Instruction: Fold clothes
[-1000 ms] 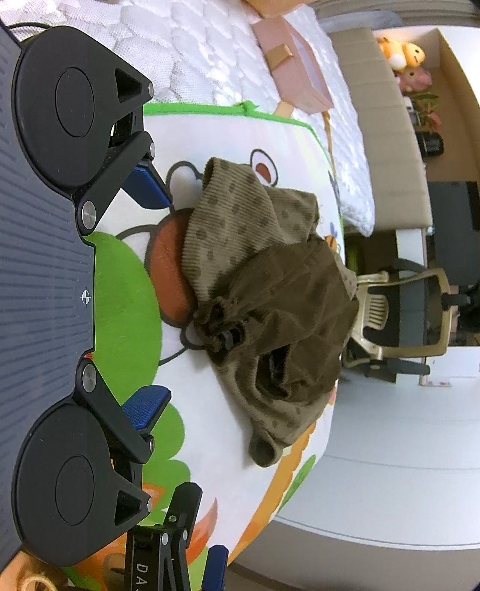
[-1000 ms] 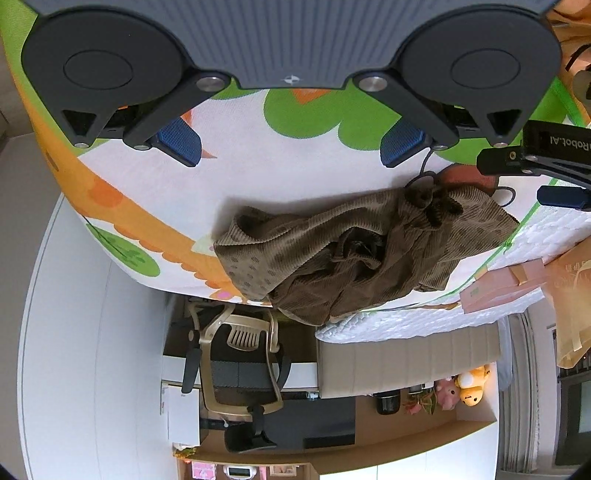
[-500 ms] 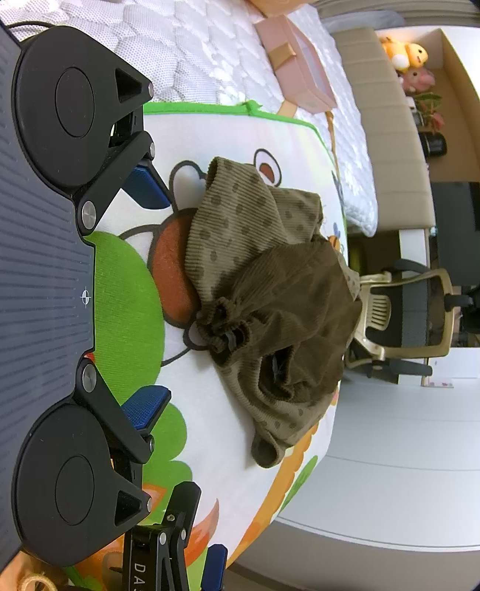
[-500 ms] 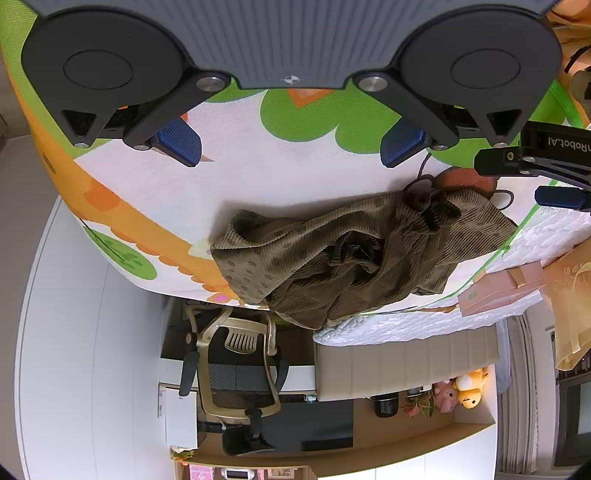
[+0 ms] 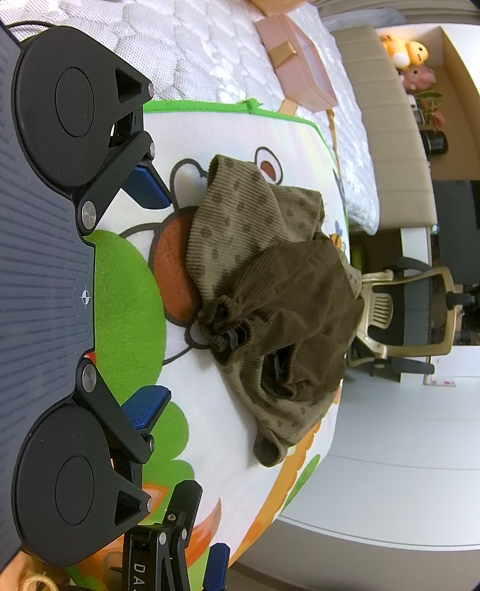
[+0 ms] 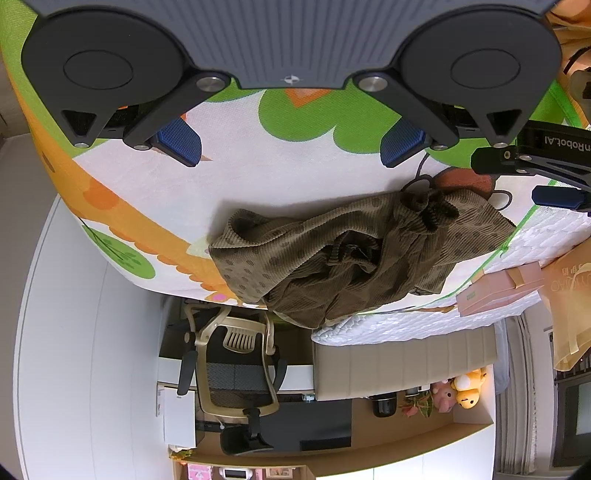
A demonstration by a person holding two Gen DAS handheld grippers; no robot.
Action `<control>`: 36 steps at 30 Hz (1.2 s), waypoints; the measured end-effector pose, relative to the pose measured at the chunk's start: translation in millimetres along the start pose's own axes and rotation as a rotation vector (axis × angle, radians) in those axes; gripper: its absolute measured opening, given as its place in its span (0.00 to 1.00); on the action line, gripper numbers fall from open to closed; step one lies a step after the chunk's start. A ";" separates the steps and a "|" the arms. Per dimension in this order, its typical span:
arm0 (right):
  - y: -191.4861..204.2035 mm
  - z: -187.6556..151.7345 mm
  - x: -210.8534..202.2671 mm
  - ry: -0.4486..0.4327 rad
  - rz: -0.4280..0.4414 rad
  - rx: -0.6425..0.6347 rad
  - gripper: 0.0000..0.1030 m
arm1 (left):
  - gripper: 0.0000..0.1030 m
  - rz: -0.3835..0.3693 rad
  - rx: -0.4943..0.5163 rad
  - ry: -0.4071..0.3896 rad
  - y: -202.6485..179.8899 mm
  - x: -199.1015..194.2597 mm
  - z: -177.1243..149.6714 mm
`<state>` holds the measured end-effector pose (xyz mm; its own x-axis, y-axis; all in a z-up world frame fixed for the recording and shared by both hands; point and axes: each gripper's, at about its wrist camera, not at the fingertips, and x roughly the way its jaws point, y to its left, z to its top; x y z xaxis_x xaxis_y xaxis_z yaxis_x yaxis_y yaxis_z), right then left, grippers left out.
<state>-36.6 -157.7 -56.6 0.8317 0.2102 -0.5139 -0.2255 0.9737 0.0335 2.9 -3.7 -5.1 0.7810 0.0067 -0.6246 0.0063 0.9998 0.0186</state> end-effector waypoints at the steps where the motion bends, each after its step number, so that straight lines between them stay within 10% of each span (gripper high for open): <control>1: 0.2 0.0 -0.2 0.000 0.000 -0.001 1.00 | 1.00 0.000 0.000 0.001 -0.1 0.1 0.2; 36: 10.9 -1.6 -2.9 -0.010 0.034 -0.049 1.00 | 1.00 0.009 0.018 0.009 -3.4 0.7 -0.5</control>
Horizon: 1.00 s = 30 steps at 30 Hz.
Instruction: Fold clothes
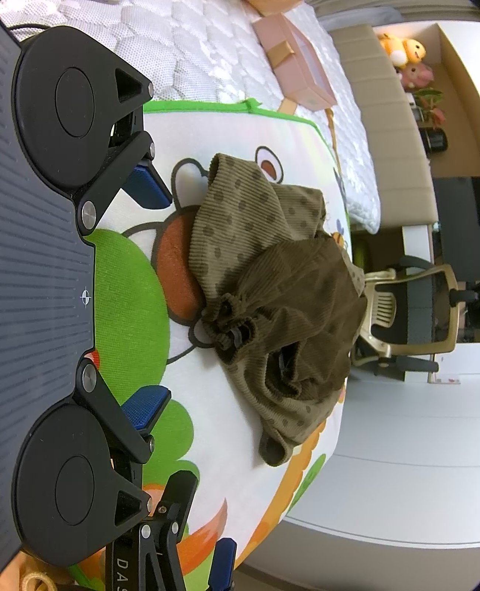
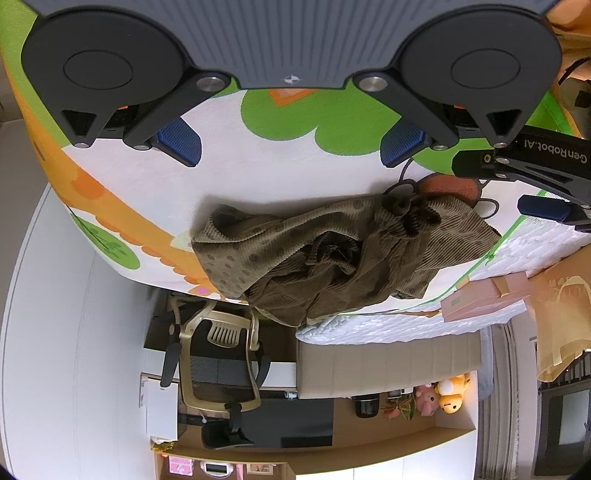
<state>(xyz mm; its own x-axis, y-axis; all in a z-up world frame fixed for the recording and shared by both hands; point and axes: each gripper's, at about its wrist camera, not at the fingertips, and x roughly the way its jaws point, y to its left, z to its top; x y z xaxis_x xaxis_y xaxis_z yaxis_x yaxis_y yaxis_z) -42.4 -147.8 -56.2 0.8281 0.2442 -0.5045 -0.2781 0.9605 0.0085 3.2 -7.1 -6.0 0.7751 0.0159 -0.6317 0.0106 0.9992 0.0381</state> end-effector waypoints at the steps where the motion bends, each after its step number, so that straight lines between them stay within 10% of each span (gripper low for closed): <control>1: -0.2 -0.1 -0.1 0.000 0.000 0.001 1.00 | 1.00 0.000 0.000 0.000 0.0 0.0 0.0; 30: -1.1 -1.1 3.3 0.019 0.008 0.002 1.00 | 1.00 0.008 0.015 -0.013 -2.5 -2.4 0.4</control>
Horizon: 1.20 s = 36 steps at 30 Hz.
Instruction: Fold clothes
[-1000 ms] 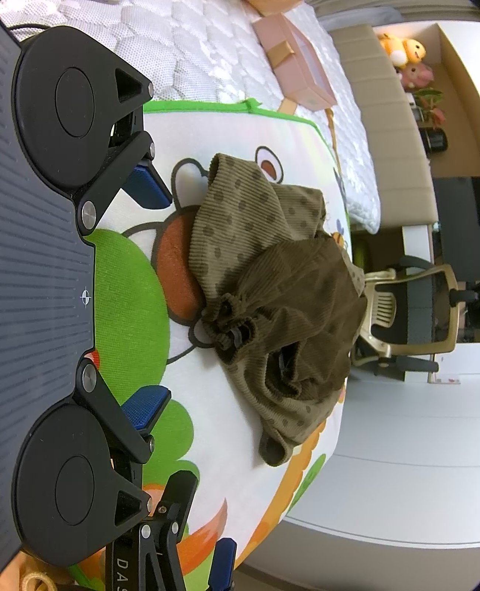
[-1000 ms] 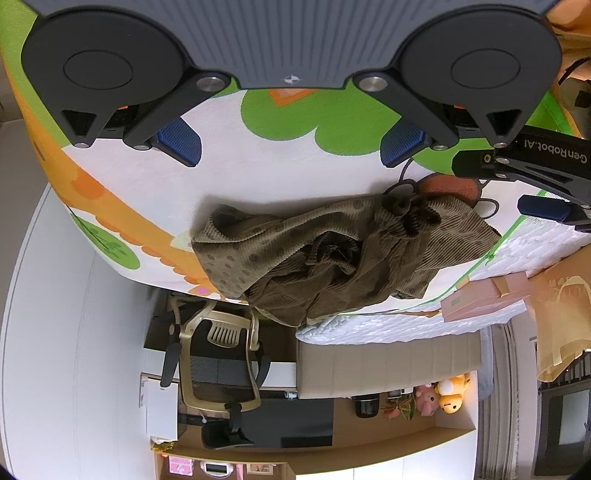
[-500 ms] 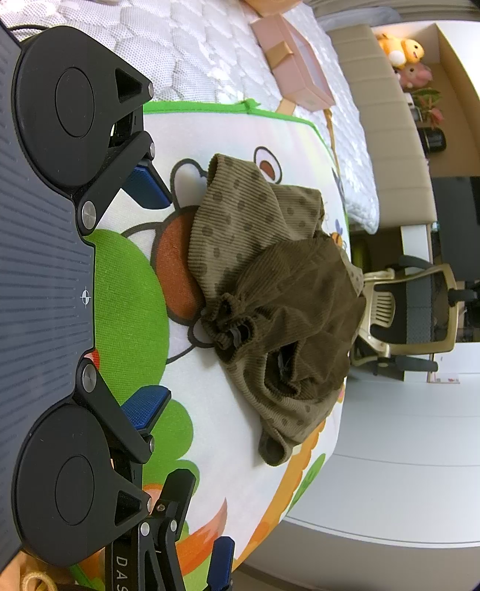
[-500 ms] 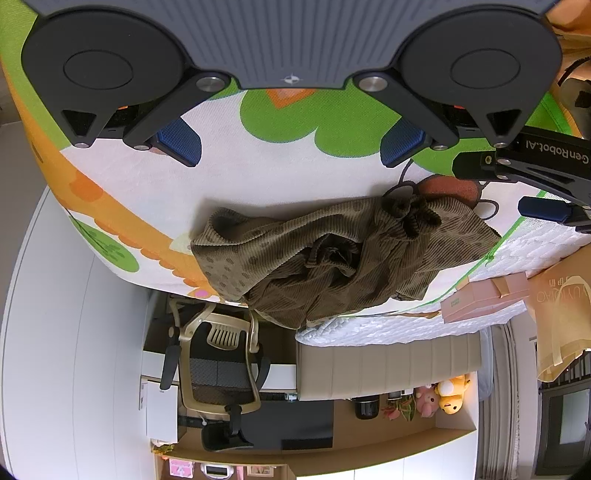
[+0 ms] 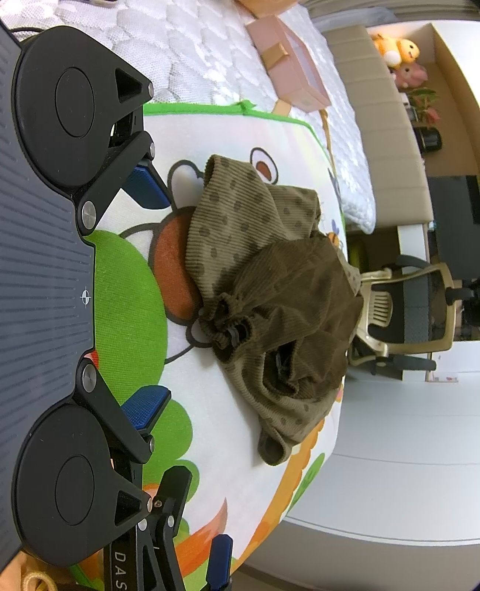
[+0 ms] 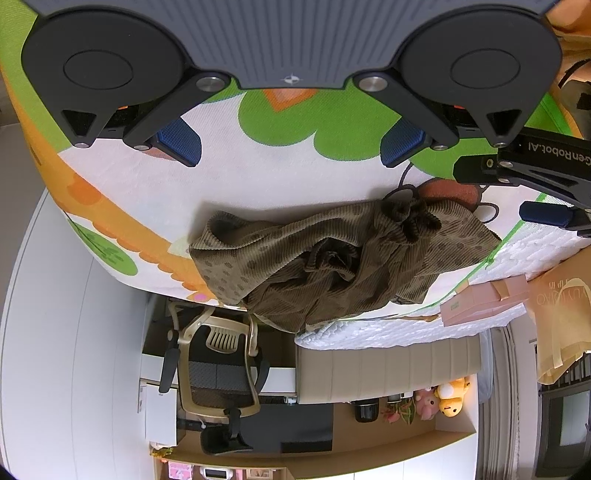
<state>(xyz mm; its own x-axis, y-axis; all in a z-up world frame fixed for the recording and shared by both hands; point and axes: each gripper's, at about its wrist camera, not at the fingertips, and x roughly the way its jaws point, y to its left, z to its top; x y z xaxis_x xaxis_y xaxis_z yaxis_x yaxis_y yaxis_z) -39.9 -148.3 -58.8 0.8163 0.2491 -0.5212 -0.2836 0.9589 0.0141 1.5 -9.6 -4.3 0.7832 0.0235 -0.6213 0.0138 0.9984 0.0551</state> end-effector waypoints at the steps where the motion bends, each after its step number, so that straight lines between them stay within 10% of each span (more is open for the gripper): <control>1: -0.1 -0.1 0.1 0.000 0.000 0.000 1.00 | 1.00 0.000 0.001 -0.001 -0.2 0.0 0.0; 24: -2.2 -0.4 11.5 0.050 0.011 0.006 1.00 | 1.00 0.018 0.021 0.002 -1.2 3.8 -1.0; 36: -25.6 41.6 55.7 0.121 -0.015 -0.047 1.00 | 1.00 -0.159 -0.015 -0.004 36.9 38.1 66.2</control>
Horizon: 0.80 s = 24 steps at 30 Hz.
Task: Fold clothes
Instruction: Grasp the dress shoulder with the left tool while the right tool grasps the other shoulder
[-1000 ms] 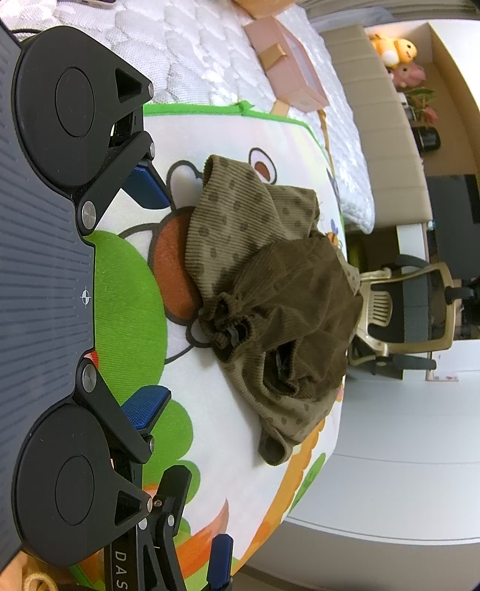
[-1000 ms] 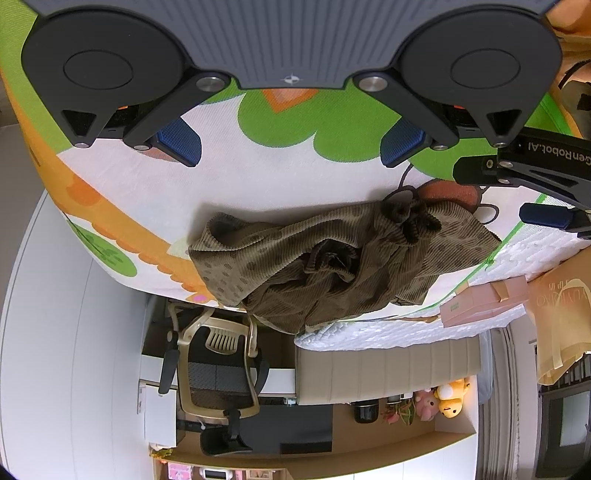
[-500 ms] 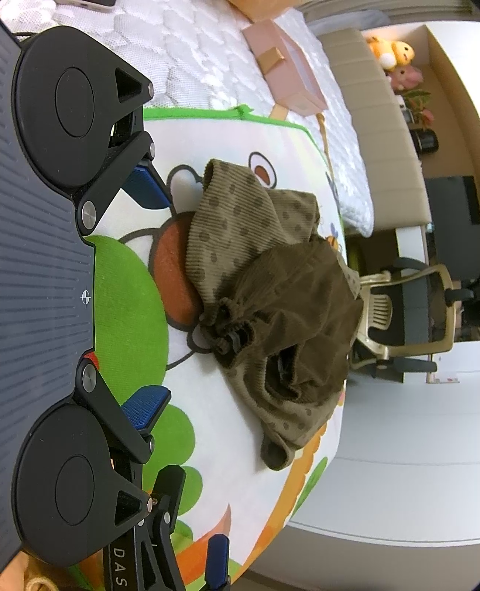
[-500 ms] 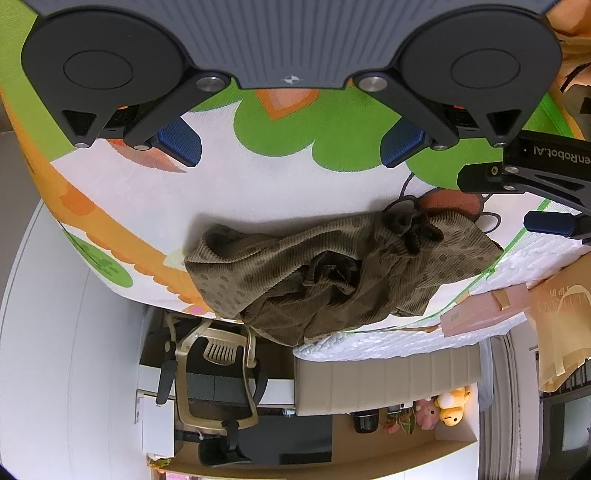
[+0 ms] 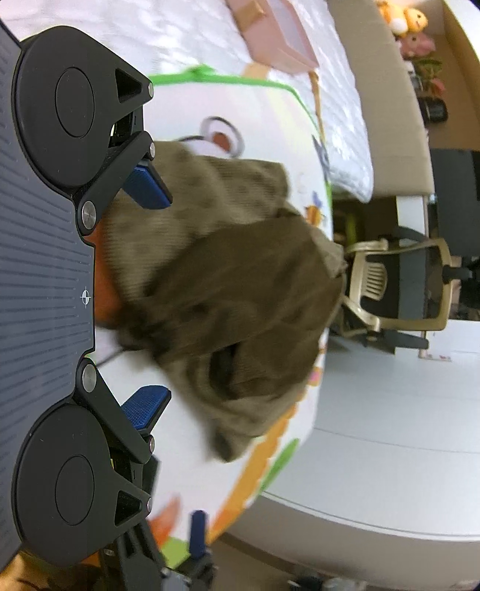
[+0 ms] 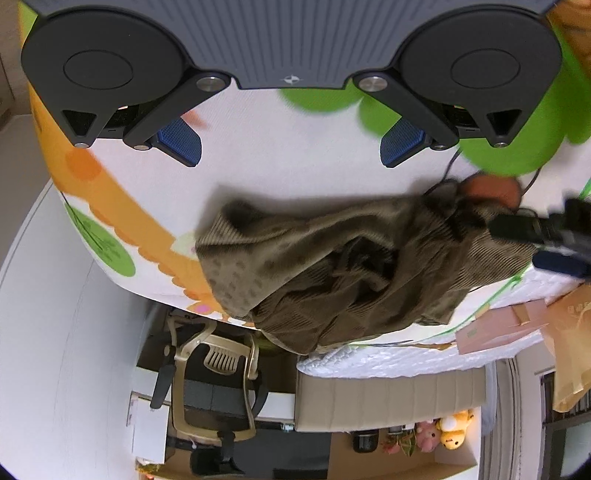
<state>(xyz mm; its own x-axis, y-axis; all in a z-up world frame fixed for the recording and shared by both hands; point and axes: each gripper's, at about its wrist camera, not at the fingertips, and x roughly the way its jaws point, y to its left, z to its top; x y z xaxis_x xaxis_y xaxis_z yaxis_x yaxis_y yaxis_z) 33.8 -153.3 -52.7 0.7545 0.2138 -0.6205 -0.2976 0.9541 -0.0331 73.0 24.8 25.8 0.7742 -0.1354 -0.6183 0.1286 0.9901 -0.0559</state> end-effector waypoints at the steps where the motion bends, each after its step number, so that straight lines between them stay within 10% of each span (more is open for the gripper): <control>1: -4.2 6.4 7.2 0.014 0.002 0.006 1.00 | 1.00 -0.016 -0.014 -0.005 7.7 6.3 11.3; 10: -49.9 29.5 69.2 0.176 0.034 0.143 1.00 | 1.00 -0.101 -0.125 -0.040 73.7 85.4 91.8; 16: -76.8 19.4 68.2 0.127 0.134 0.252 1.00 | 1.00 -0.234 -0.204 0.066 112.4 140.5 109.6; 24: -66.7 42.9 75.1 0.195 0.162 0.068 1.00 | 1.00 -0.192 -0.201 0.070 143.8 162.1 103.7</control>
<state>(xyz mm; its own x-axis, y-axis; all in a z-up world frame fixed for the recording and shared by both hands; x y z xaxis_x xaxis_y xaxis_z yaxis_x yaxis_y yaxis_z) 135.5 -191.8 -63.4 0.5710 0.3268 -0.7531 -0.3607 0.9239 0.1274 281.3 141.4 -1.2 0.7019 -0.3256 -0.6335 0.1379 0.9347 -0.3275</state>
